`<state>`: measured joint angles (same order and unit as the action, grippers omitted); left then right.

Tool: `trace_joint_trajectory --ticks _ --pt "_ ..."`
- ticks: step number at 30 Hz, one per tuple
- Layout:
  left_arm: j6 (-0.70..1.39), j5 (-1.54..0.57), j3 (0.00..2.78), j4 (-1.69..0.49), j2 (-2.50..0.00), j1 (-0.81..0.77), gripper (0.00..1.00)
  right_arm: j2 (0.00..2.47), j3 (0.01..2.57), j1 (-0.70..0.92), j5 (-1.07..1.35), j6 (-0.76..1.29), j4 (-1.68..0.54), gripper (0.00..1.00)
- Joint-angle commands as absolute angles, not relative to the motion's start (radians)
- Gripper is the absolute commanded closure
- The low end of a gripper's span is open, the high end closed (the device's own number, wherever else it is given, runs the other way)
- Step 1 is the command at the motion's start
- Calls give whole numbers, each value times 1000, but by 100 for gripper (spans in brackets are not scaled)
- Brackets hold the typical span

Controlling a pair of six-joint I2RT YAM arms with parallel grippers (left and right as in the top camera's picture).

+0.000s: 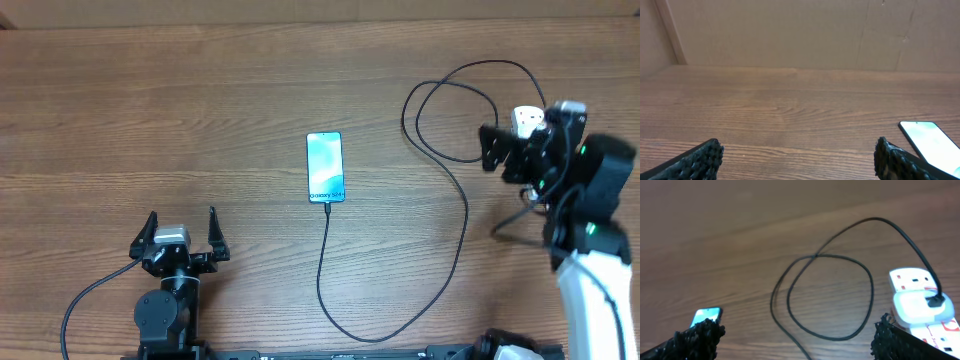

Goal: Plug charger to phone and switch on socket

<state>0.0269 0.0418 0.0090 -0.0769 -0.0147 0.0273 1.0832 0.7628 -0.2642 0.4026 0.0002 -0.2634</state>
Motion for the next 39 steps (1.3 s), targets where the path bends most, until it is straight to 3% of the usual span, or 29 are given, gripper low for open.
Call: trace_joint_trajectory --ticks 1,25,39 --pt "41 52 5 -75 -4 35 0 947 646 -229 400 0 -194 0" --pt "41 52 5 -75 -4 35 0 296 14 -90 357 0 171 0" --pt "41 52 5 -75 -4 35 0 121 8 5 118 -1 21 0"
